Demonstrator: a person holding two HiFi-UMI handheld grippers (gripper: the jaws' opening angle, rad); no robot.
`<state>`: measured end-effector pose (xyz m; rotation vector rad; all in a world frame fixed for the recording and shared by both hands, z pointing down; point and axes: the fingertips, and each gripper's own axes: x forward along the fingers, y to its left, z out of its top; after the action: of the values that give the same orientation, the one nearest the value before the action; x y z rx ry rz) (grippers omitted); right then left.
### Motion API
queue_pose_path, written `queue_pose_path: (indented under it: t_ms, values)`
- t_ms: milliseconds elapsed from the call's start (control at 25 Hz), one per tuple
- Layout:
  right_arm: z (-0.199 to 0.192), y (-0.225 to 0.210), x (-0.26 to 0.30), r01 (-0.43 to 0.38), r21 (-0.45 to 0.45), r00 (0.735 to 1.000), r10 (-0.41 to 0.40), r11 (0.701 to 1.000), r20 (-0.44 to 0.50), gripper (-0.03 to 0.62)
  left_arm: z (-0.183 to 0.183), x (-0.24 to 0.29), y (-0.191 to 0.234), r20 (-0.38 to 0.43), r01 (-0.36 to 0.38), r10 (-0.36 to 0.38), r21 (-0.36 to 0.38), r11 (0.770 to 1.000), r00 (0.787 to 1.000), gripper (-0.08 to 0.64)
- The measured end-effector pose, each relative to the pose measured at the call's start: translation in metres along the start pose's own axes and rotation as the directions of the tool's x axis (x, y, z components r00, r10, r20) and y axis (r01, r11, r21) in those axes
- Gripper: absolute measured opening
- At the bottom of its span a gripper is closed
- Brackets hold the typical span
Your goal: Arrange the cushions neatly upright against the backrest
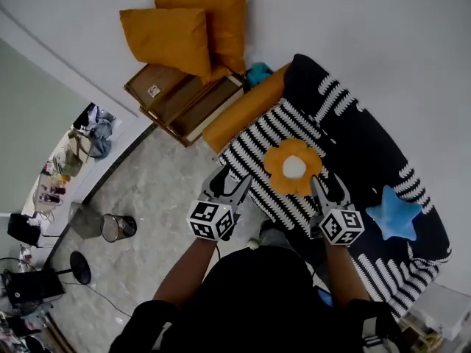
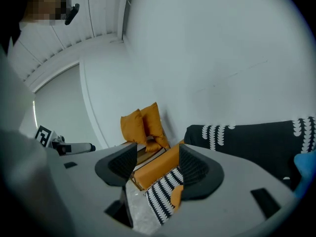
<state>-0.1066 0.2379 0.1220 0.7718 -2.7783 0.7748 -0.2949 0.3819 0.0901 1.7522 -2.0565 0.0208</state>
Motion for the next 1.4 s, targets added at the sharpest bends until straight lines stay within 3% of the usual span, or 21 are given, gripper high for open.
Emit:
queue_pose_path:
  t_ms: [280,600,1120,1400]
  values:
    - [0.024,-0.076,0.043,0.108,0.024,0.994,-0.109,0.994,0.009,0.278,0.013,0.096,0.0,-0.08,0.062,-0.06,0.013,0.998,0.995,0.287]
    - [0.012,-0.132,0.067,0.176,-0.023,0.98,-0.177,0.984,-0.091,0.278,-0.033,0.164,0.012,-0.211,0.062,-0.078,-0.081,0.995,0.974,0.288]
    - [-0.068,-0.204,0.085,0.305,-0.052,0.916,-0.308,0.951,-0.255,0.307,-0.147,0.246,0.021,-0.446,0.133,-0.156,-0.083,0.988,0.881,0.296]
    - [-0.148,-0.238,0.13,0.3,-0.098,0.871,-0.314,0.949,-0.378,0.332,-0.227,0.277,0.055,-0.528,0.086,-0.129,-0.106,0.991,0.839,0.313]
